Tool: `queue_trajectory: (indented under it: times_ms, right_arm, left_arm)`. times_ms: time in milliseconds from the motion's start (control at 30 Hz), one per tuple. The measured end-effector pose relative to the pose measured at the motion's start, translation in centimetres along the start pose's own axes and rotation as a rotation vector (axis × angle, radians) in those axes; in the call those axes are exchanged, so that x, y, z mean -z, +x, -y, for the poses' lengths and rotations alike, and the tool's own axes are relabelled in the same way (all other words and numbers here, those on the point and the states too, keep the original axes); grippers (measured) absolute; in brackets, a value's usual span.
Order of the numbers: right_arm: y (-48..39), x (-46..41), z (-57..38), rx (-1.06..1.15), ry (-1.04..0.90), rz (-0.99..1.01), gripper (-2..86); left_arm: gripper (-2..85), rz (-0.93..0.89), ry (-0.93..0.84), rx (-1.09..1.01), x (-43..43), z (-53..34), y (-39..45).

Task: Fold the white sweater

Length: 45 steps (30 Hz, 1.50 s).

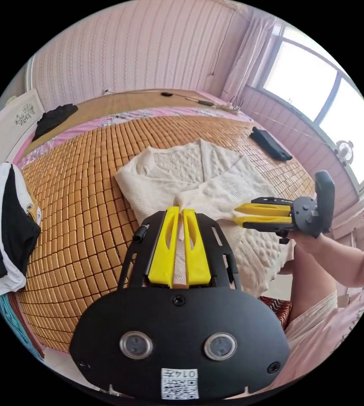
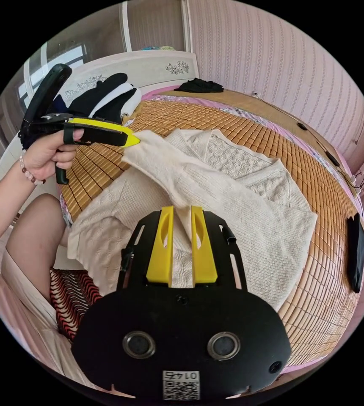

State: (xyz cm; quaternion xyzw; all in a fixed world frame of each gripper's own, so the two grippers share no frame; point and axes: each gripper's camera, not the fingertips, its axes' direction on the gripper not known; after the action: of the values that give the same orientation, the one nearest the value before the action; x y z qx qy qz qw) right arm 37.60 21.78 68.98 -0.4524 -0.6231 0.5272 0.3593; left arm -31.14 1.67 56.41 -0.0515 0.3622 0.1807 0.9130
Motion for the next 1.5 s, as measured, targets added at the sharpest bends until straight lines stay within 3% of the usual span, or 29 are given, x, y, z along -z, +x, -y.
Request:
queue_trajectory:
  times_ms: [67,133,233,300,400,567,767,900,1067,1233,1333,1400,1500]
  right_arm:
    - [0.2,0.4,0.7,-0.013,0.024,0.068,7.3]
    - [0.5,0.1,1.3,-0.009,0.015,0.107,7.5]
    - [2.1,-0.6,1.6,-0.022,-0.034,0.043,8.2]
    - [4.5,0.9,1.6,-0.046,0.017,-0.01,8.5]
    - [9.3,3.0,1.9,-0.09,0.083,-0.168,8.8]
    - [19.3,2.5,3.4,-0.237,-0.002,-0.292,12.4]
    - [28.8,-0.2,4.2,-0.572,-0.095,-0.206,13.0]
    - [31.6,-1.4,4.1,-0.657,-0.158,-0.153,6.6]
    - [34.2,2.2,3.3,-0.679,0.026,0.026,1.0]
    - [33.3,9.5,0.0,-0.511,0.281,0.156,0.5]
    - [29.4,14.1,-4.4,-0.25,0.338,0.185,0.8]
    - [26.3,15.3,-8.8,-0.129,0.217,0.223,1.2]
    - [24.0,13.5,-13.7,-0.18,-0.07,0.203,1.6]
  left_arm:
    - [-0.6,-0.007,0.039,0.023,2.3,0.8,-1.1]
    - [-0.6,0.059,-0.025,0.051,1.8,1.3,-3.2]
    - [0.4,-0.012,-0.195,0.16,-1.8,1.2,-7.7]
    - [2.8,-0.088,-0.18,0.218,-1.2,1.5,-9.3]
    - [6.5,-0.016,-0.105,0.207,2.7,3.5,-10.2]
    - [8.0,-0.062,-0.001,0.275,4.9,8.5,-15.4]
    - [9.1,-0.136,-0.104,0.375,1.3,15.6,-20.1]
    - [4.7,-0.312,-0.214,0.48,-0.6,16.6,-22.1]
    - [2.7,-0.291,-0.105,0.461,4.0,18.1,-22.1]
    - [2.4,-0.346,0.111,0.274,14.8,17.0,-19.0]
    - [2.7,-0.372,0.147,0.093,22.2,11.8,-15.6]
    - [2.9,-0.38,0.068,0.028,26.0,5.8,-13.2]
    - [3.1,-0.305,-0.082,0.142,27.2,-1.8,-12.2]
